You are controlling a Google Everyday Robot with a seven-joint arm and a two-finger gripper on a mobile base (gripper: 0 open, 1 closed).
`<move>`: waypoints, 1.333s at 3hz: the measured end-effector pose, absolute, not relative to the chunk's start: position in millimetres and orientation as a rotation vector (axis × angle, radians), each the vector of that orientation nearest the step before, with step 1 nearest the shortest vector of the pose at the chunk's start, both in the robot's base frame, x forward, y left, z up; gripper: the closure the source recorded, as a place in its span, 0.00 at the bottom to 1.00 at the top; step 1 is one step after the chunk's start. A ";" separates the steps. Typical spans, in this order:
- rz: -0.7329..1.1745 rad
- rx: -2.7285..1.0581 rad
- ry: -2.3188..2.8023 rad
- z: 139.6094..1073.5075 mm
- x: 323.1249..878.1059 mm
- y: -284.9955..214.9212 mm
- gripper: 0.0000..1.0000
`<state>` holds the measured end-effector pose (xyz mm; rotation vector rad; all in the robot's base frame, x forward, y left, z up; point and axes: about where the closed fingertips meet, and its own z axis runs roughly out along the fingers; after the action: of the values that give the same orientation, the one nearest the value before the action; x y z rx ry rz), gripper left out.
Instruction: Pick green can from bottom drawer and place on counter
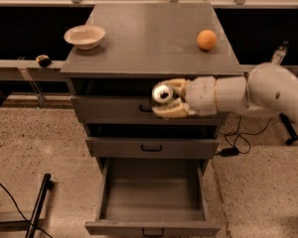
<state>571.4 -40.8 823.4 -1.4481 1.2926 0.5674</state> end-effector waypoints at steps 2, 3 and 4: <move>0.678 -1.451 1.309 938.5 612.7 -12.8 1.00; 0.757 -1.259 1.458 940.8 650.3 -39.9 1.00; 0.806 -0.979 1.597 937.6 699.6 -67.1 1.00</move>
Offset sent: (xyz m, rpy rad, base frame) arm 0.0777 0.0331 0.1671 0.0334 0.2306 0.0057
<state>699.6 -67.1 937.6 -0.9794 1.5971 0.8060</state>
